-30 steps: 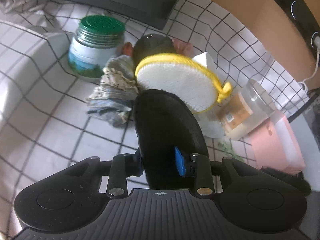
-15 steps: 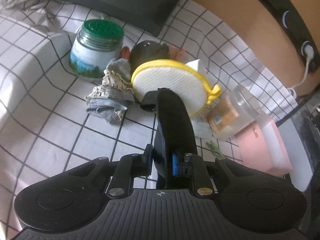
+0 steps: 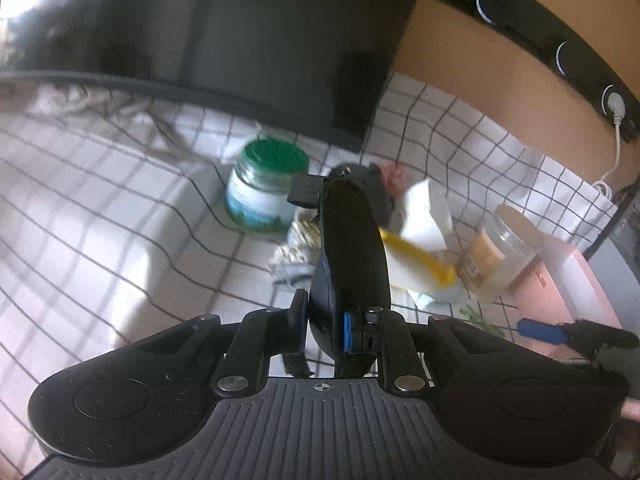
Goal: Organize soft objects
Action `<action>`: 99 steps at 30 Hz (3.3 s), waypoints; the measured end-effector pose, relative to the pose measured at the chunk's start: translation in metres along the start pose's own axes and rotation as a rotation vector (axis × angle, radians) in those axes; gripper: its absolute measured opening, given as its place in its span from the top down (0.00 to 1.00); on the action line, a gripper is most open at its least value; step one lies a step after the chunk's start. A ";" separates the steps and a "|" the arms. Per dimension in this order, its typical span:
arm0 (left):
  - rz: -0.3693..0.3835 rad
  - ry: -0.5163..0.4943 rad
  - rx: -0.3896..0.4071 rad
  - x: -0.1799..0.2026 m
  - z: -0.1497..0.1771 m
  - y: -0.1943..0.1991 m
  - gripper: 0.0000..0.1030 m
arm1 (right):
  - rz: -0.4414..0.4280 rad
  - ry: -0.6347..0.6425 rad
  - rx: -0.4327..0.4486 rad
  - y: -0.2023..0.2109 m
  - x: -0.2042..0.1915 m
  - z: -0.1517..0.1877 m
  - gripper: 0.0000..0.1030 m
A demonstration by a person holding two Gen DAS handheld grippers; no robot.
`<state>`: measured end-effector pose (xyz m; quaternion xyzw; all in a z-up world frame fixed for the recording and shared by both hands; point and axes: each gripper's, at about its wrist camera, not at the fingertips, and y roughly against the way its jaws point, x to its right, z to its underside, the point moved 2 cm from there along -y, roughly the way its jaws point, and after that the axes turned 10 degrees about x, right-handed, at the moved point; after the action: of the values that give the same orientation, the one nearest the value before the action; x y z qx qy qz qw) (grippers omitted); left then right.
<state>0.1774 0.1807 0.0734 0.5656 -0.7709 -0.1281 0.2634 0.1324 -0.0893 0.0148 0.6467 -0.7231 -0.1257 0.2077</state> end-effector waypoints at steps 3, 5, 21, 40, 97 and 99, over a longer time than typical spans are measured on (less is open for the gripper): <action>-0.001 0.000 0.000 -0.003 -0.003 0.004 0.82 | 0.016 -0.003 -0.009 -0.014 0.007 -0.003 0.39; -0.004 -0.009 -0.004 -0.003 -0.002 0.007 0.82 | 0.010 0.011 -0.022 -0.026 0.007 -0.005 0.41; -0.059 -0.024 0.083 -0.027 -0.024 0.044 0.82 | -0.075 -0.021 -0.107 -0.047 0.015 -0.019 0.91; 0.084 -0.215 0.232 0.062 -0.126 -0.018 0.82 | -0.115 -0.035 0.203 0.048 0.041 -0.171 0.91; 0.051 0.021 -0.088 0.033 -0.004 -0.038 0.79 | 0.014 0.000 0.033 0.024 0.006 -0.058 0.20; 0.031 0.048 -0.078 0.019 -0.002 -0.031 0.79 | 0.004 0.019 0.024 0.013 -0.007 -0.059 0.20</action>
<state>0.1994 0.1528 0.0651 0.5459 -0.7673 -0.1402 0.3058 0.1487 -0.0759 0.0720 0.6487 -0.7239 -0.1105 0.2071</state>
